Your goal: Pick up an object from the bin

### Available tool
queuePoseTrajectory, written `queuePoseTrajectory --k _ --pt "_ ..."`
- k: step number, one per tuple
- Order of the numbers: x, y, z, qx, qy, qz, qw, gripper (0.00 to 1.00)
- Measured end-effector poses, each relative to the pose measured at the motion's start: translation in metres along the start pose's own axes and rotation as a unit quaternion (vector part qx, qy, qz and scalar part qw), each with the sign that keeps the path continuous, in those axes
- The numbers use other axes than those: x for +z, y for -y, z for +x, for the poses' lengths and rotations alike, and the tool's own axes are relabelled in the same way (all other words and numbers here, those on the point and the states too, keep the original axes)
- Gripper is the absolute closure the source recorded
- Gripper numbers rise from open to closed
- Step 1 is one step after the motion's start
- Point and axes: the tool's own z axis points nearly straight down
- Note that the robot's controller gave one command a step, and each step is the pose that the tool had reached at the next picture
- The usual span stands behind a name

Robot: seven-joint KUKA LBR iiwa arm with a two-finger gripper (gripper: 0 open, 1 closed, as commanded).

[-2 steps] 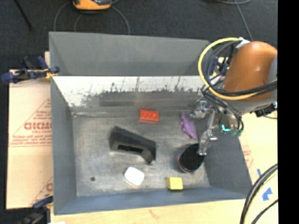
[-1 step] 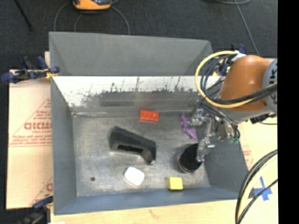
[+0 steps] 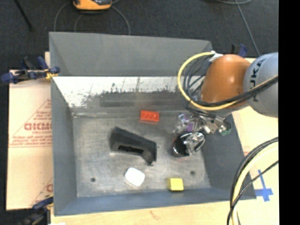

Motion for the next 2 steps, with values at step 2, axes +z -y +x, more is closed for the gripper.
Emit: queuePoseTrajectory --k 2 --pt "-0.036 -0.006 -0.003 -0.007 -0.0001 -0.001 1.0 1.0"
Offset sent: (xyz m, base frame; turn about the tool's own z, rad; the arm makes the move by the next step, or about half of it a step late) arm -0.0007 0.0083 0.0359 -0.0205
